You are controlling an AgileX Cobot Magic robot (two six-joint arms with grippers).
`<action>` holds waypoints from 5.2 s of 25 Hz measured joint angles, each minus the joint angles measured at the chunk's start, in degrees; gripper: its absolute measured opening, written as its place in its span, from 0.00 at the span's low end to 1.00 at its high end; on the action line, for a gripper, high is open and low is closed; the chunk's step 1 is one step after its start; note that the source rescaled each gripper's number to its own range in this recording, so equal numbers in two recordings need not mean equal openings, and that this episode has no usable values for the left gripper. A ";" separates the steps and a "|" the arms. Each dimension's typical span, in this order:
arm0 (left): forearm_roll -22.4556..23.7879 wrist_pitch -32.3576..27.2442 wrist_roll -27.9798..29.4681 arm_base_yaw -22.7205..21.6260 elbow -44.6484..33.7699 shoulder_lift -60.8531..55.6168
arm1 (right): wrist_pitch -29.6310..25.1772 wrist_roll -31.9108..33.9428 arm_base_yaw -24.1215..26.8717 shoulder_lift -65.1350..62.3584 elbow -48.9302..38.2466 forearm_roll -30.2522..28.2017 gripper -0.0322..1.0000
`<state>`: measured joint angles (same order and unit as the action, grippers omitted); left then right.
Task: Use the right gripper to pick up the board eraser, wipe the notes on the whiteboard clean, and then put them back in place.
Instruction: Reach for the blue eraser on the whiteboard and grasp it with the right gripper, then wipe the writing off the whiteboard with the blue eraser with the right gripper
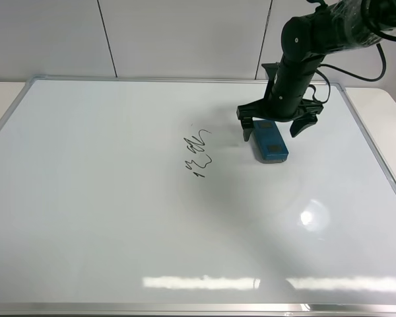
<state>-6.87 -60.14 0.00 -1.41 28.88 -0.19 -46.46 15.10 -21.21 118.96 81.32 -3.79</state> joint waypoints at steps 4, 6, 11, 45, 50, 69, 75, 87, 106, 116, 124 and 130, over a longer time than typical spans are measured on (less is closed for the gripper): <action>0.00 0.00 0.00 0.00 0.00 0.00 | 0.12 -0.50 0.00 1.51 0.00 2.14 1.00; 0.00 0.00 0.00 0.00 0.00 0.00 | 0.63 -1.40 0.00 1.63 0.00 3.41 1.00; 0.00 0.00 0.00 0.00 0.00 0.00 | 1.22 -1.74 0.00 1.58 0.00 3.79 1.00; 0.00 0.00 0.00 0.00 0.00 0.00 | 0.60 1.89 0.00 0.85 0.00 2.17 0.05; 0.00 0.00 0.00 0.00 0.00 0.00 | 0.84 1.30 -0.06 -3.08 1.28 3.79 0.05; 0.00 0.00 0.00 0.00 0.00 0.00 | -0.38 -15.10 -16.89 -4.43 6.61 7.62 0.05; 0.00 0.00 0.00 0.00 0.00 0.00 | 1.56 -16.09 -21.21 -2.60 6.66 7.85 0.05; 0.00 0.00 0.00 0.00 0.00 0.00 | 2.85 -19.08 -23.77 6.15 6.66 10.52 0.05; 0.00 0.00 0.00 0.00 0.00 0.00 | 4.44 -13.09 -23.95 7.44 7.15 2.03 0.05; 0.00 0.00 0.00 0.00 0.00 0.00 | 4.30 -12.14 -15.60 7.44 7.33 2.72 0.05; 0.00 0.00 0.00 0.00 0.00 0.00 | 2.86 -11.53 -8.17 7.33 7.50 3.79 0.05; 0.00 0.00 0.00 0.00 0.00 0.00 | 2.50 -13.88 -7.75 7.33 7.64 5.92 0.05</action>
<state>-6.87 -60.14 0.00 -1.41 28.88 -0.19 -43.95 1.22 -28.96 126.29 88.97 2.13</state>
